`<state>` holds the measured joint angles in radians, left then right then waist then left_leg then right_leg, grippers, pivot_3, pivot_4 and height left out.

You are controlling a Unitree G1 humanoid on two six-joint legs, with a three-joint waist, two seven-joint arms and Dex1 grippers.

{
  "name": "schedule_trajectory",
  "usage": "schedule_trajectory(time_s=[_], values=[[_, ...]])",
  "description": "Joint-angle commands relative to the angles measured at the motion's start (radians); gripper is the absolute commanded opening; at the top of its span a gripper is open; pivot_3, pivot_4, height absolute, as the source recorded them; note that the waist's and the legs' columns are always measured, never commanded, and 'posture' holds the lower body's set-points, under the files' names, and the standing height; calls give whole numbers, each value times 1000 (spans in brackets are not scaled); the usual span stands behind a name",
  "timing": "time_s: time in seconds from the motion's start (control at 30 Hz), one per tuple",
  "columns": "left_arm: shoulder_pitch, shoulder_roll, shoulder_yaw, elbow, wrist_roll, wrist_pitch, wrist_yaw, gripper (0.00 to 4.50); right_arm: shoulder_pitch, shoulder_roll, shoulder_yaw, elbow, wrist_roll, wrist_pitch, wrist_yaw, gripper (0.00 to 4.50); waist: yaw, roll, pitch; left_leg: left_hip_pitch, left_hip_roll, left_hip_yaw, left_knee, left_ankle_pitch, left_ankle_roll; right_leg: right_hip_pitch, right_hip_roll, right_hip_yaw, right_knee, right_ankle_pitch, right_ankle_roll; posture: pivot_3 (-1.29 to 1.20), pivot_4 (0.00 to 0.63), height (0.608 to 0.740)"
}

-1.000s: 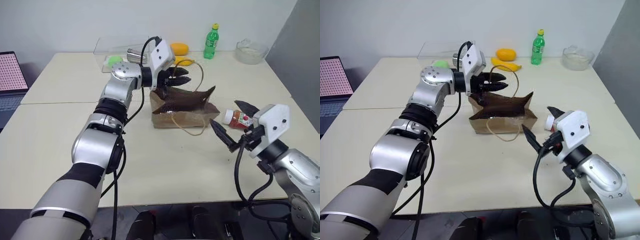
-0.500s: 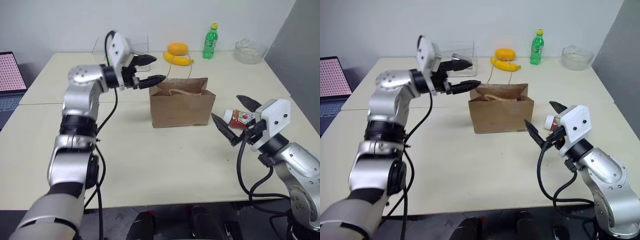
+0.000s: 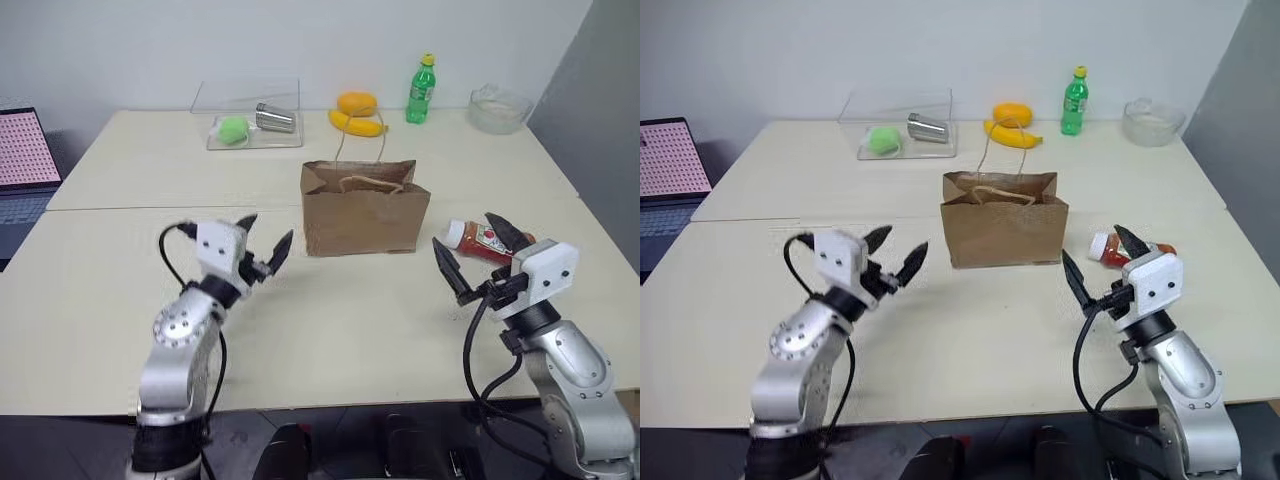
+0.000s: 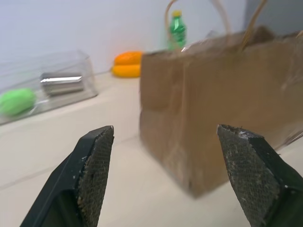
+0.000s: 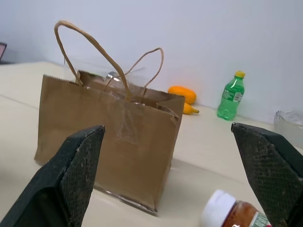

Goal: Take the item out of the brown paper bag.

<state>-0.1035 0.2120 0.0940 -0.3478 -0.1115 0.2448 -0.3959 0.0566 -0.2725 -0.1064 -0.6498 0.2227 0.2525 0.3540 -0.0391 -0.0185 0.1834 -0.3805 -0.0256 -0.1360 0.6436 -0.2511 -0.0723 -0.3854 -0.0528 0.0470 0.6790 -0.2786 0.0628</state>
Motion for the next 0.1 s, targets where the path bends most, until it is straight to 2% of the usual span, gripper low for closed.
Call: schedule_trajectory(time_s=[0.03, 0.1], values=[[-8, -44, -41, 17, 35, -115, 64, 3653, -1, 14, 22, 6, 15, -33, 0, 4500, 7, 0, 0, 0, 0, 0, 0, 0, 0, 0, 0, 0, 0, 0, 0, 0, 150, 740], [-8, -72, -60, 63, 54, -179, 94, 3653, -2, 20, 38, 20, -3, -49, -7, 4500, 8, 0, 0, 0, 0, 0, 1, 0, 0, 0, 0, 0, 0, 0, 0, 0, 150, 740]])
